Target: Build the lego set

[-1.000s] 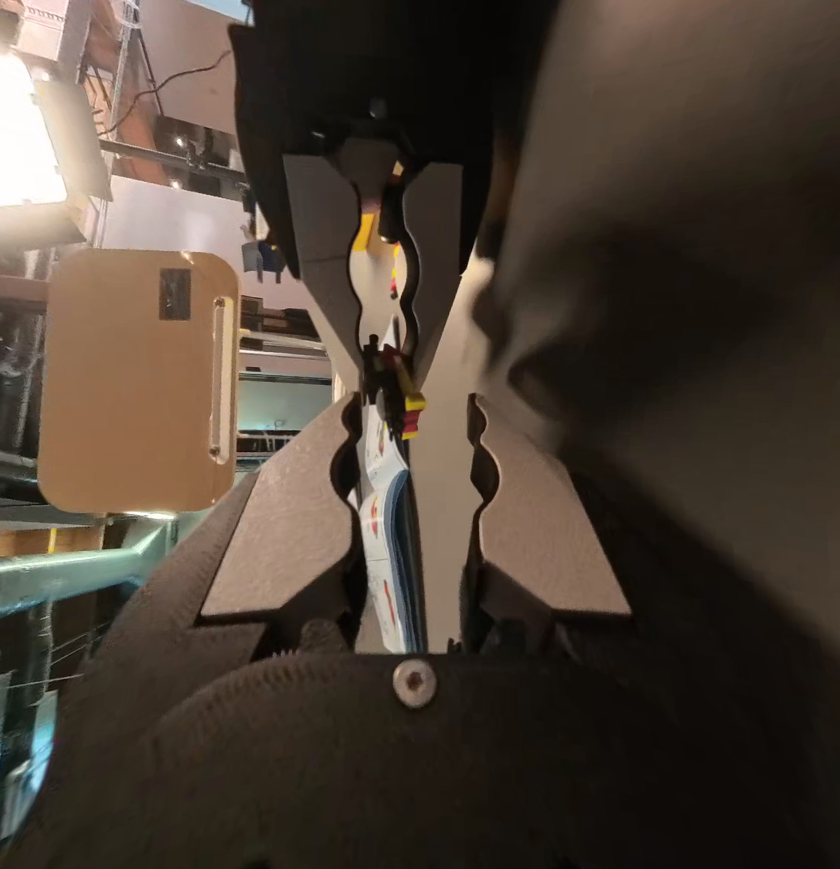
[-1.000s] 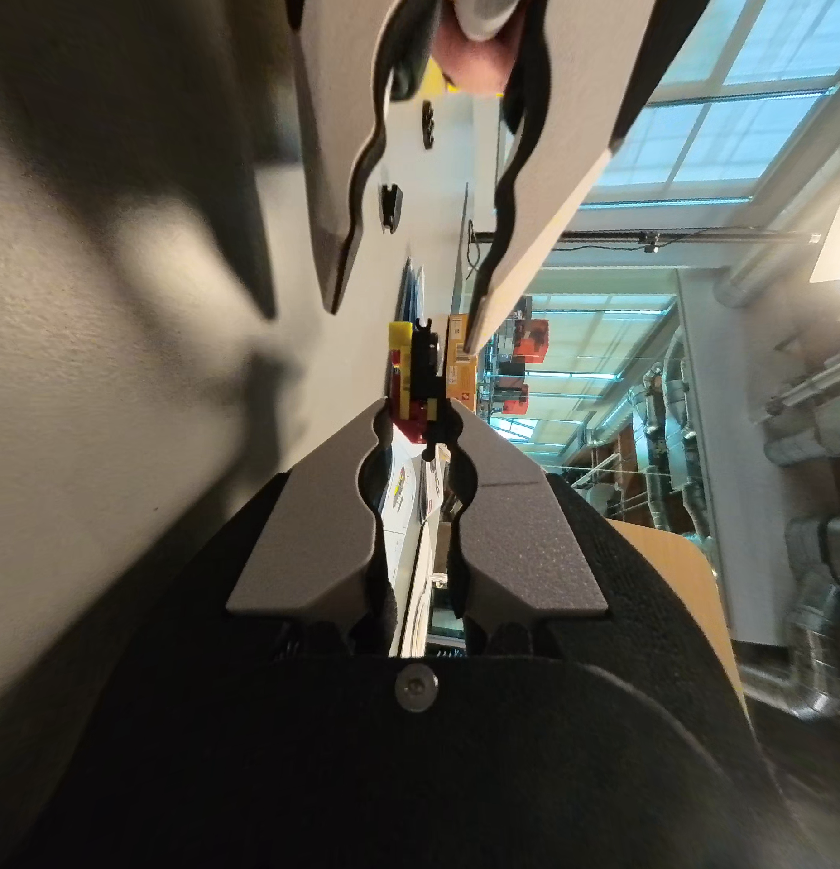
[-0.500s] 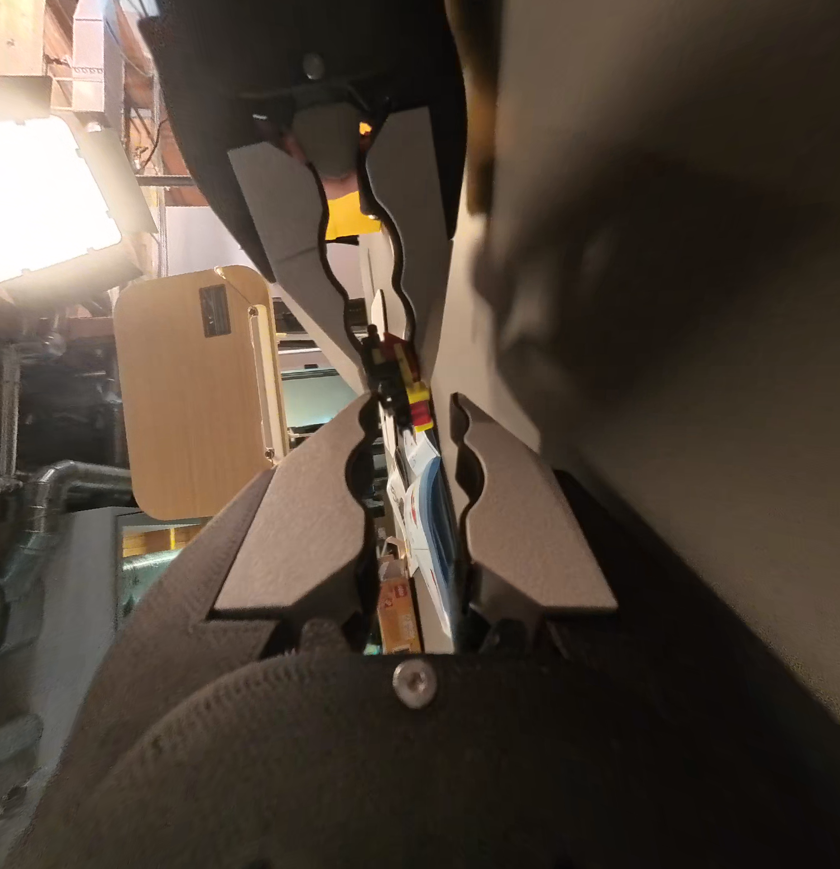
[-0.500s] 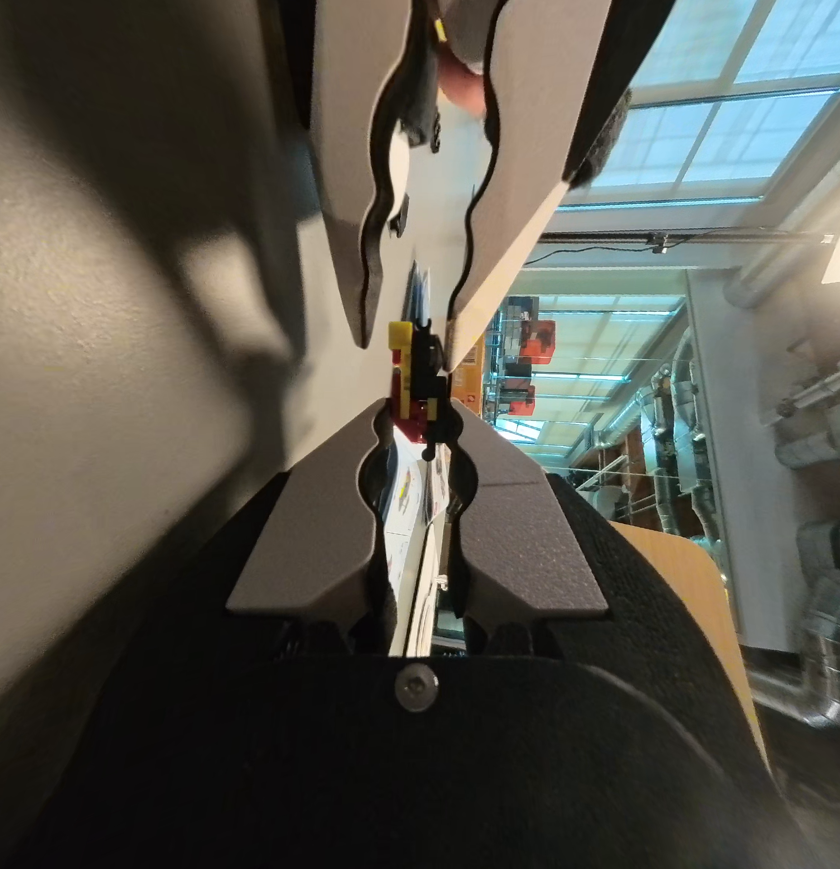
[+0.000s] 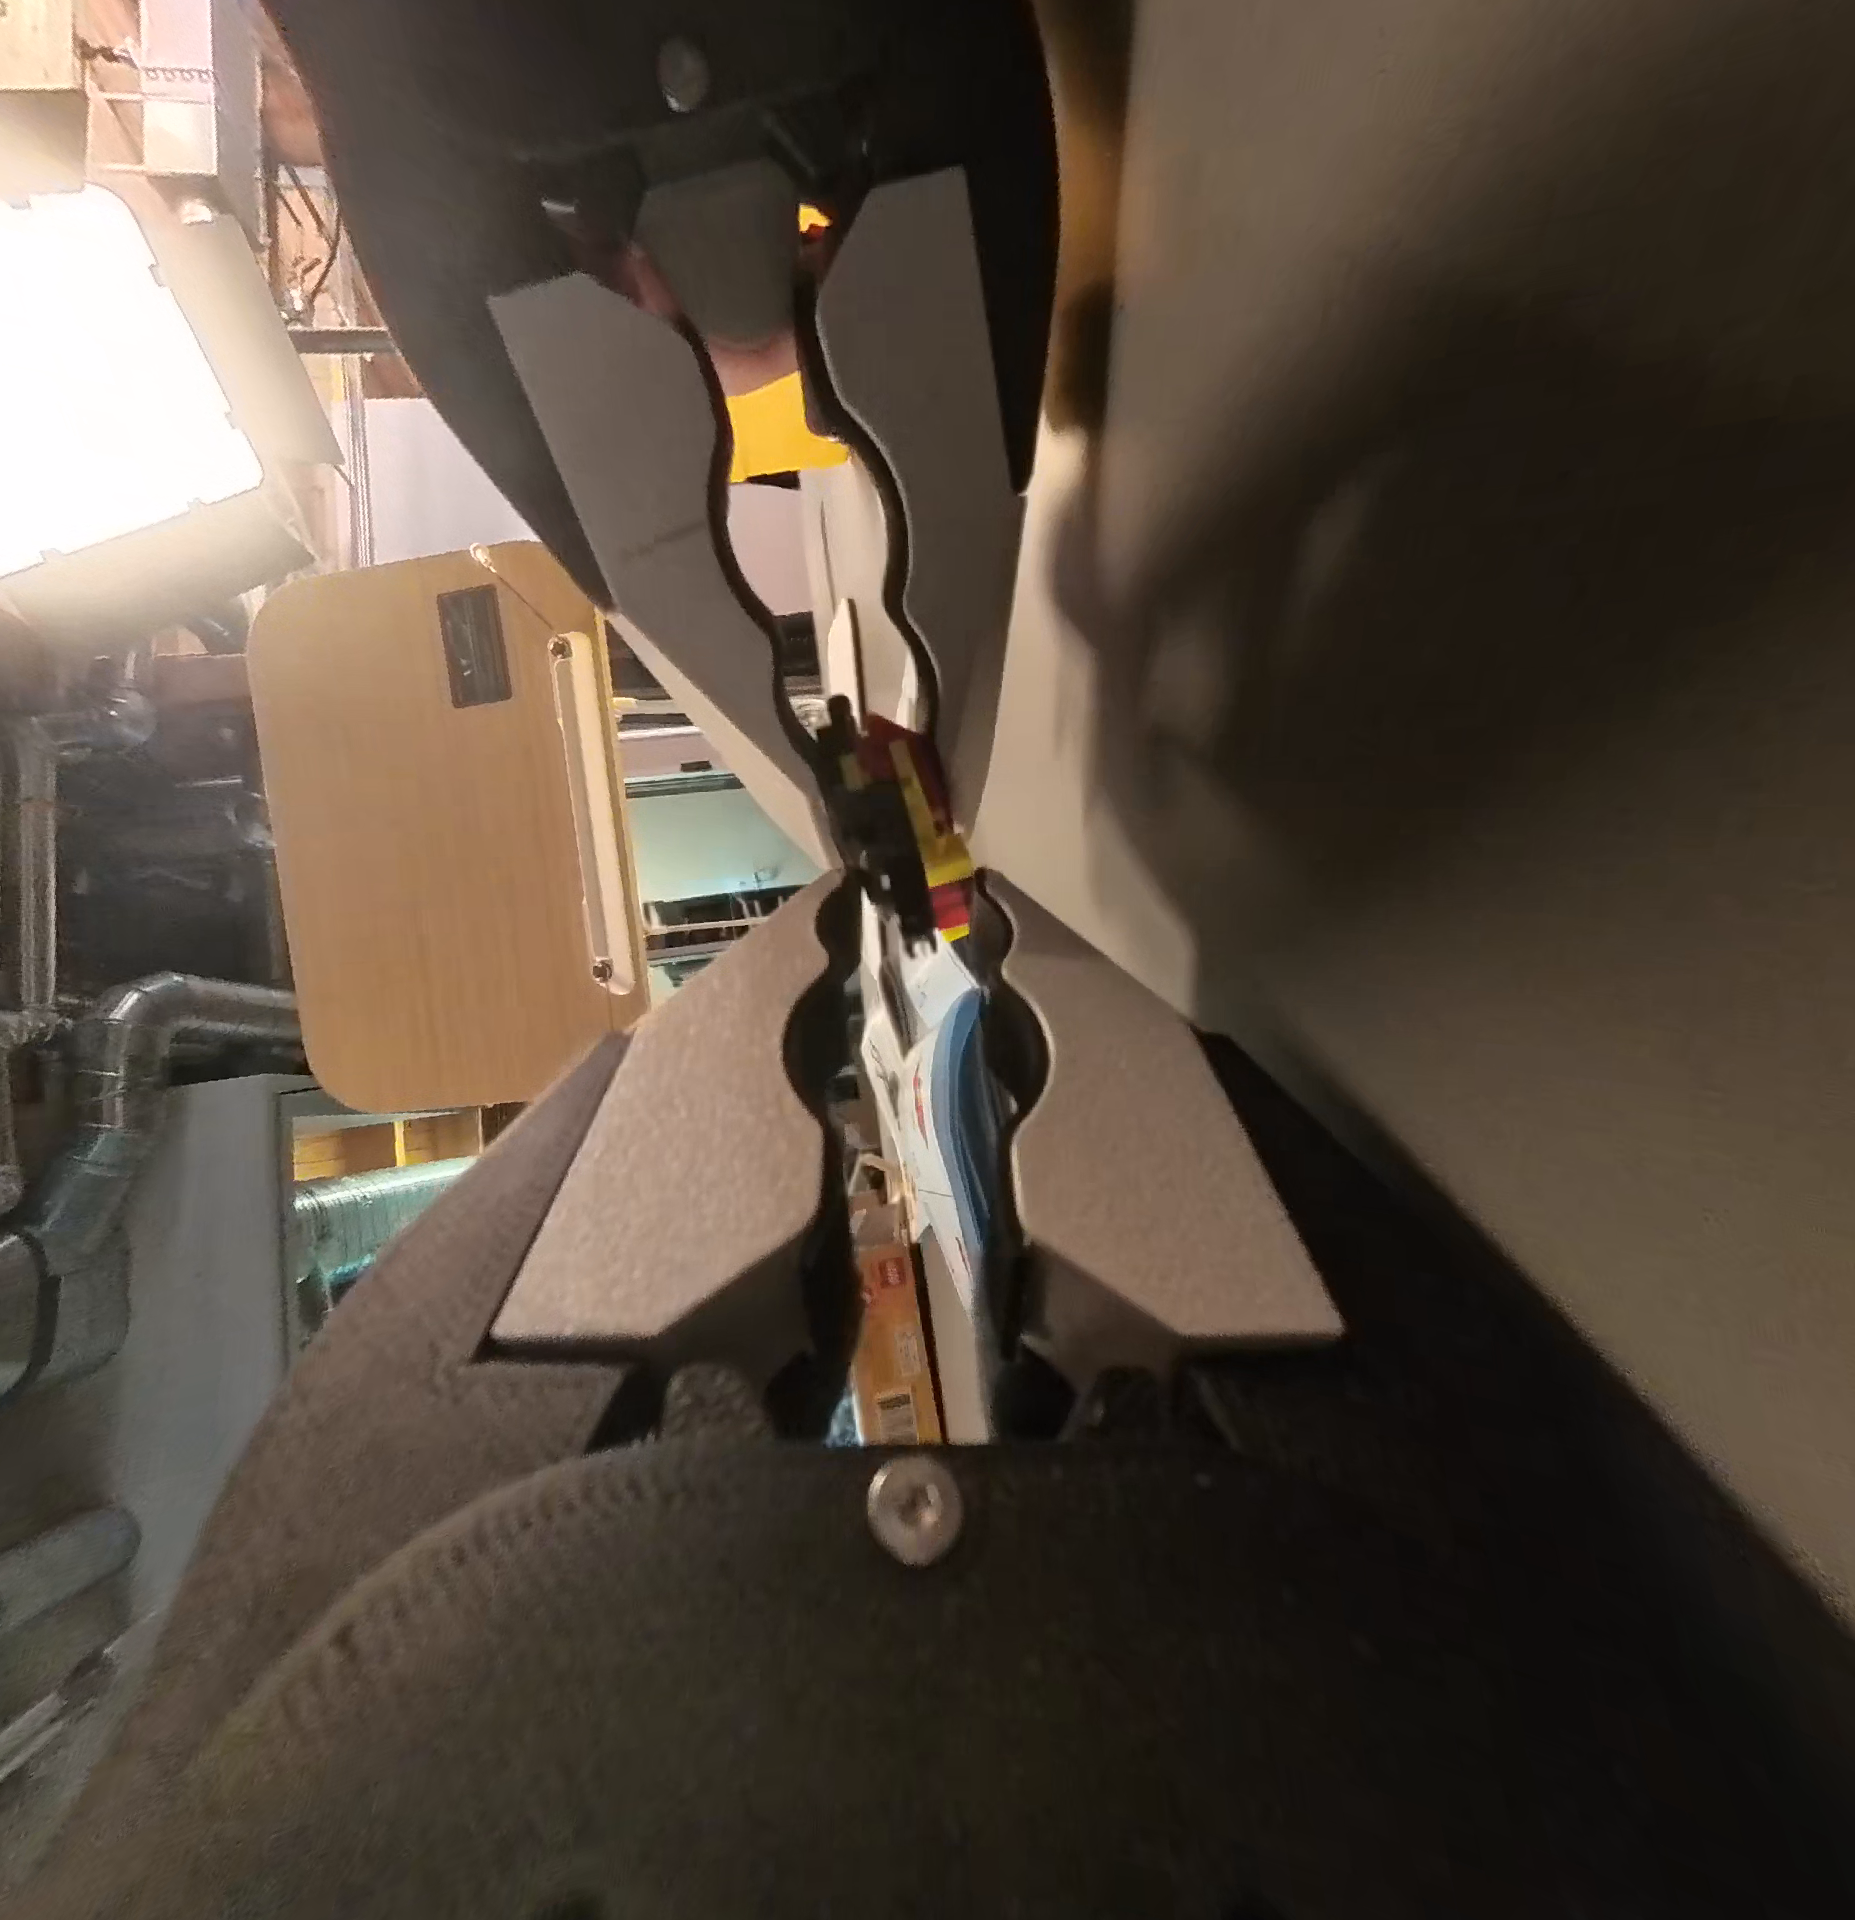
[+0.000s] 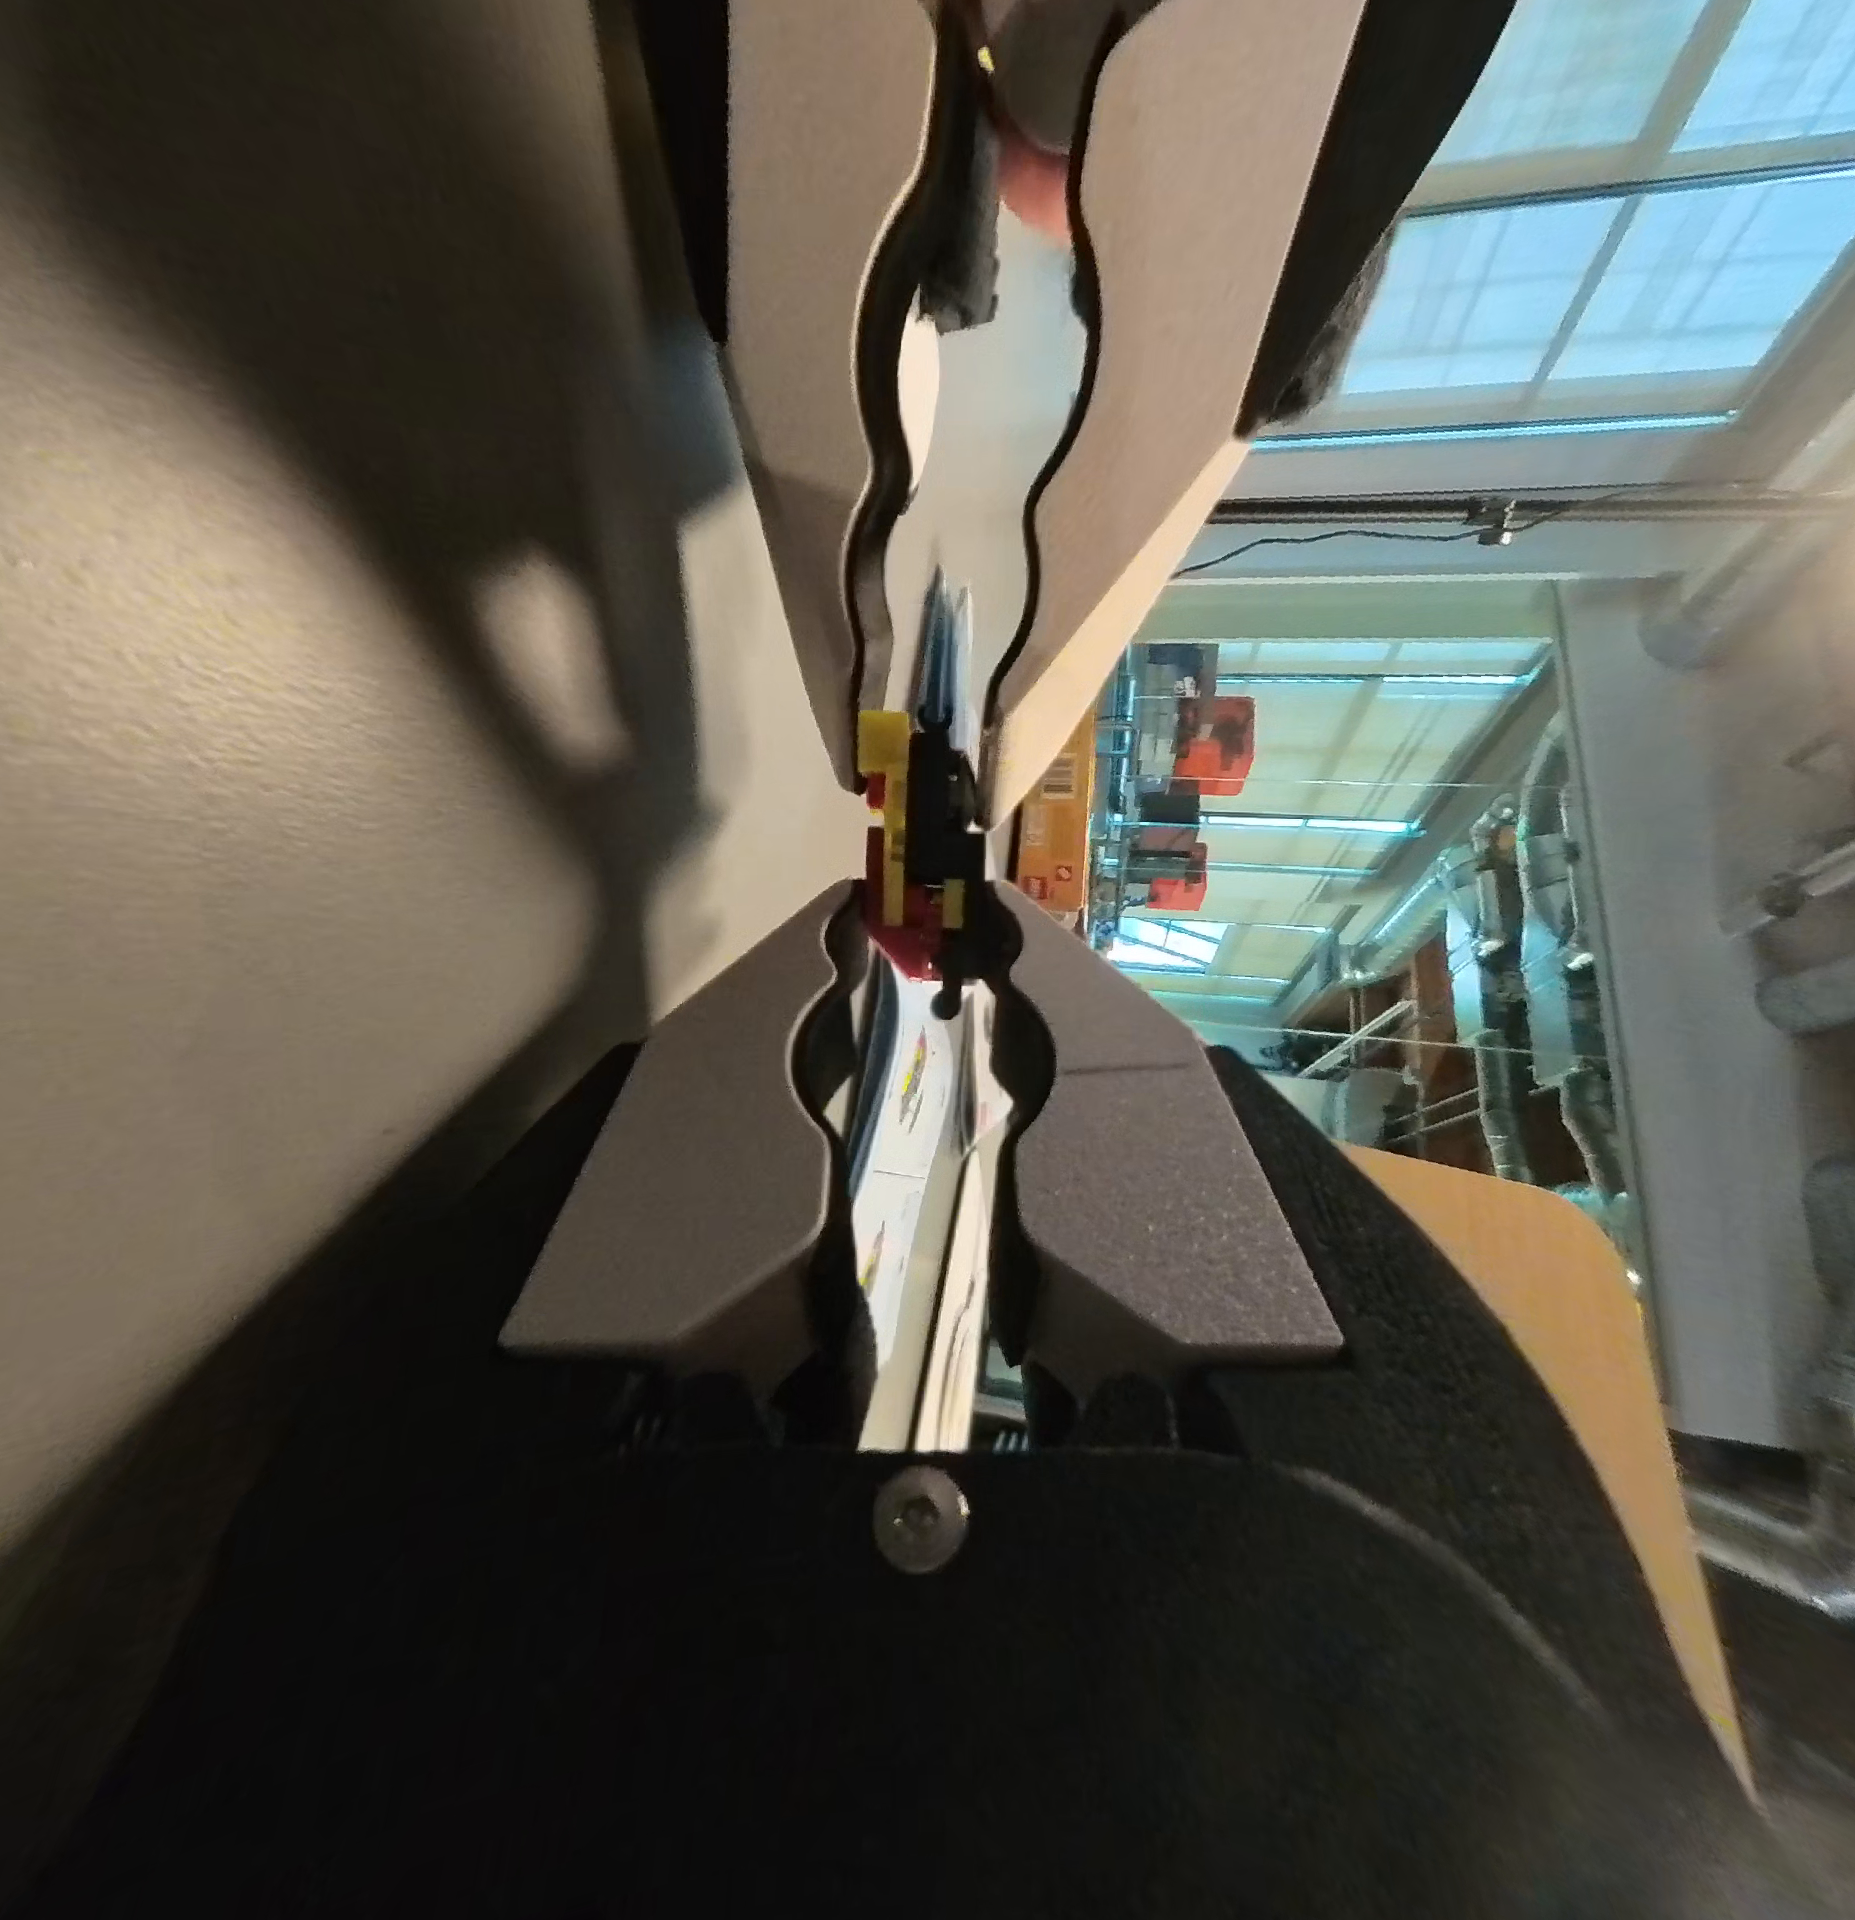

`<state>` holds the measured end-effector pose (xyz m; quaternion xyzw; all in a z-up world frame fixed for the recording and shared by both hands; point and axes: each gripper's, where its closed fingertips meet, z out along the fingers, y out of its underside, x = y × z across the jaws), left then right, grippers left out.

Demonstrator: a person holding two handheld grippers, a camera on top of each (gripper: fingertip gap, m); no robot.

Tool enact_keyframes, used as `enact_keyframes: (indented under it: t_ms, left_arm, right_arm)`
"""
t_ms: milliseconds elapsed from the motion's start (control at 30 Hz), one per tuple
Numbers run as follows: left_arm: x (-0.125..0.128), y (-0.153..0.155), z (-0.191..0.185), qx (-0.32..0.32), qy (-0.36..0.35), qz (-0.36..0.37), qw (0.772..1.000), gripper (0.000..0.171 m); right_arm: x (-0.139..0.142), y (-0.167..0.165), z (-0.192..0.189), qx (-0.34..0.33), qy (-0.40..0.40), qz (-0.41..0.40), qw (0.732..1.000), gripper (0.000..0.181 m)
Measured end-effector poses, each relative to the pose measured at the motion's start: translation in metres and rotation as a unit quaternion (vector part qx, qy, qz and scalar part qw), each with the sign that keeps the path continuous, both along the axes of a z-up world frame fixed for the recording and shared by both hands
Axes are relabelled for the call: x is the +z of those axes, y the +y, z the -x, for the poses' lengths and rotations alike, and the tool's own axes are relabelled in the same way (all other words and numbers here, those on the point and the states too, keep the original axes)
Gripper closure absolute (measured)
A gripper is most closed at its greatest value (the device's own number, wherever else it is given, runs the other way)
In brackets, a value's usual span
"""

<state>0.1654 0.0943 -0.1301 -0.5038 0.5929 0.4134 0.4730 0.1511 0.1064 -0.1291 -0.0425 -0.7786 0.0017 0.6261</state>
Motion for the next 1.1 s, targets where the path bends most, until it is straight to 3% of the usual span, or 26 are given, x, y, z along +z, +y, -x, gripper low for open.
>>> enact_keyframes:
  t_ms: [433,800,1100]
  left_arm:
    - [0.004,0.001,0.002,0.012,-0.141,0.106,0.984,0.154]
    - [-0.004,0.010,0.008,0.058,-0.101,0.145,0.983,0.153]
    - [-0.002,0.013,0.010,0.089,-0.046,0.114,0.988,0.153]
  right_arm:
    - [-0.005,0.003,-0.002,-0.020,-0.051,0.127,0.990,0.162]
    - [-0.013,0.013,-0.003,-0.073,-0.084,0.121,0.986,0.162]
    - [-0.012,0.017,-0.004,-0.090,-0.077,0.092,0.989,0.163]
